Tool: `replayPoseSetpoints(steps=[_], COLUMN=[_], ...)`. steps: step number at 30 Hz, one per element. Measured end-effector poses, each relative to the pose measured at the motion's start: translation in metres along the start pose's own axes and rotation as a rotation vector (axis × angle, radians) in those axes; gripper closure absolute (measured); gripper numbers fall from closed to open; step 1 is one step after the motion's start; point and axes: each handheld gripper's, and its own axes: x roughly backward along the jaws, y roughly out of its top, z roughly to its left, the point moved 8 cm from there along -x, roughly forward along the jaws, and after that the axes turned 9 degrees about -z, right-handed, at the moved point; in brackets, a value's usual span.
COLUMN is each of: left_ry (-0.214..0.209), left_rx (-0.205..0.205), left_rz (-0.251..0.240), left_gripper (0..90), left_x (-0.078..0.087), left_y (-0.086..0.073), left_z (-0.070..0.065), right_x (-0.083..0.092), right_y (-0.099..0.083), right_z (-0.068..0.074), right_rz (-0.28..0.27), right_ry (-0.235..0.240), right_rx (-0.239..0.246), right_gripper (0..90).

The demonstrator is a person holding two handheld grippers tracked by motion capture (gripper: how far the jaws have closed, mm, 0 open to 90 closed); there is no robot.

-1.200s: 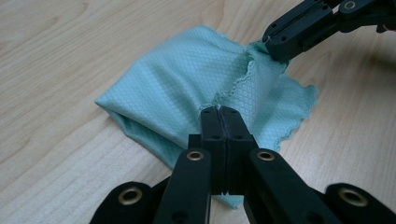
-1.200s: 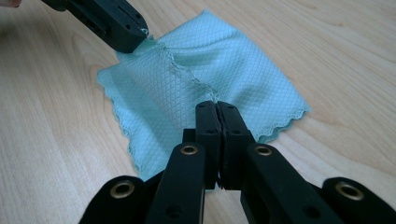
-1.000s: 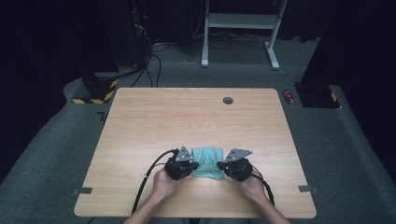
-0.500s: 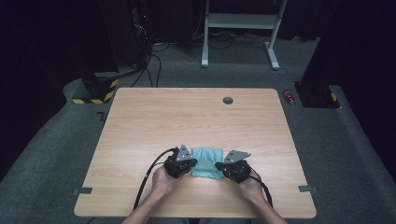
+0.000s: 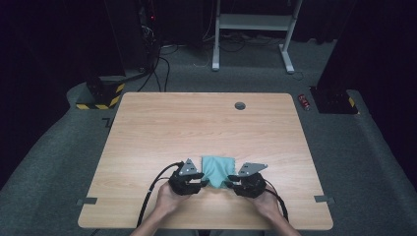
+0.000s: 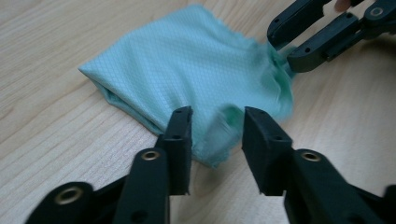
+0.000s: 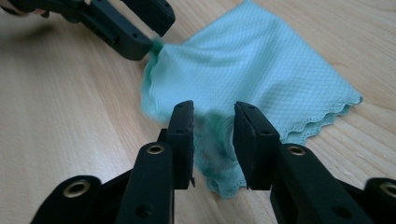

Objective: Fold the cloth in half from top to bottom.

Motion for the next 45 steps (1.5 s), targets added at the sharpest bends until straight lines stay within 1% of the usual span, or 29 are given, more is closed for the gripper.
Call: replayPoseSetpoints(steps=[2,4,5,8,10,11,12,13,14,17,18,19,20,23,24,26,28,29,31,32,33,34,35,36,37,39,41,42,45], left_ry=[-0.001,0.003,-0.002,-0.022,-0.035,-0.037,-0.033,-0.024,-0.017,0.0,0.009,0.014,0.019,0.029,0.031,0.039,0.038,0.035,0.02,0.025,0.035,0.048,0.074,0.102,0.115,0.118,0.097,0.099,0.137], left_rx=[0.018,0.04,0.047,0.09,0.106,0.108,0.104,0.097,0.083,0.043,0.035,0.015,0.007,-0.016,-0.033,-0.049,-0.056,-0.048,-0.008,0.008,0.038,0.057,0.081,0.1,0.119,0.146,0.164,0.174,0.186], left_rz=[-0.013,-0.021,-0.025,-0.046,-0.057,-0.049,-0.033,-0.016,0.006,0.065,0.081,0.099,0.115,0.171,0.178,0.196,0.195,0.182,0.141,0.121,0.102,0.09,0.084,0.089,0.09,0.093,0.094,0.085,0.1], left_gripper=[58.1,56.4,56.1,55.5,55.0,54.5,54.2,54.1,54.2,54.2,54.2,54.2,54.2,53.5,53.0,52.3,50.3,49.7,49.6,49.5,49.4,49.5,50.2,52.1,53.9,56.3,55.8,54.9,54.4], left_x=[0.004,0.005,0.004,0.0,-0.001,-0.003,-0.006,-0.009,-0.011,-0.016,-0.016,-0.015,-0.014,-0.008,-0.007,-0.004,-0.002,0.0,0.002,0.002,0.001,0.0,-0.002,-0.005,-0.009,-0.016,-0.02,-0.021,-0.025], left_y=[0.003,0.006,0.007,0.011,0.014,0.014,0.012,0.01,0.007,-0.001,-0.003,-0.005,-0.008,-0.016,-0.018,-0.019,-0.018,-0.017,-0.012,-0.008,-0.005,-0.001,0.002,0.004,0.006,0.009,0.012,0.014,0.012], left_z=[0.001,0.003,0.004,0.005,0.005,0.005,0.005,0.005,0.005,0.004,0.004,0.005,0.005,0.007,0.006,0.006,0.005,0.005,0.006,0.01,0.014,0.019,0.026,0.032,0.038,0.045,0.047,0.049,0.055], right_x=[0.004,0.005,0.005,0.003,0.004,0.006,0.006,0.005,0.003,-0.01,-0.013,-0.016,-0.018,-0.015,-0.013,-0.01,-0.008,-0.006,-0.005,-0.006,-0.007,-0.009,-0.011,-0.013,-0.015,-0.017,-0.018,-0.018,-0.02], right_y=[0.003,0.004,0.005,0.009,0.014,0.015,0.017,0.017,0.016,0.011,0.009,0.007,0.004,-0.002,-0.004,-0.007,-0.008,-0.007,-0.002,0.001,0.003,0.006,0.008,0.01,0.011,0.014,0.016,0.017,0.018], right_z=[-0.001,-0.003,-0.004,-0.003,-0.004,-0.005,-0.005,-0.006,-0.006,-0.005,-0.005,-0.006,-0.007,-0.012,-0.014,-0.017,-0.019,-0.021,-0.022,-0.022,-0.023,-0.024,-0.026,-0.029,-0.032,-0.039,-0.044,-0.046,-0.053], right_rz=[-0.021,-0.027,-0.029,-0.048,-0.075,-0.084,-0.086,-0.074,-0.056,-0.008,0.013,0.027,0.044,0.076,0.086,0.104,0.111,0.108,0.085,0.075,0.069,0.064,0.06,0.055,0.049,0.042,0.03,0.028,0.034], right_ry=[0.005,-0.001,0.001,0.009,0.016,0.008,0.002,-0.012,-0.027,-0.047,-0.054,-0.06,-0.072,-0.103,-0.118,-0.136,-0.151,-0.158,-0.161,-0.157,-0.158,-0.162,-0.171,-0.183,-0.194,-0.214,-0.225,-0.228,-0.247], right_rx=[-0.019,-0.036,-0.046,-0.073,-0.091,-0.096,-0.097,-0.1,-0.094,-0.077,-0.079,-0.08,-0.067,-0.054,-0.051,-0.045,-0.041,-0.042,-0.05,-0.053,-0.051,-0.058,-0.062,-0.075,-0.088,-0.117,-0.137,-0.147,-0.164], right_gripper=[68.3,68.7,69.0,69.4,69.1,69.1,69.2,69.7,70.1,72.2,72.8,73.1,73.2,72.9,72.4,71.5,70.9,70.8,70.3,69.6,69.3,68.8,68.6,68.6,68.7,68.7,68.7,68.6,67.8])
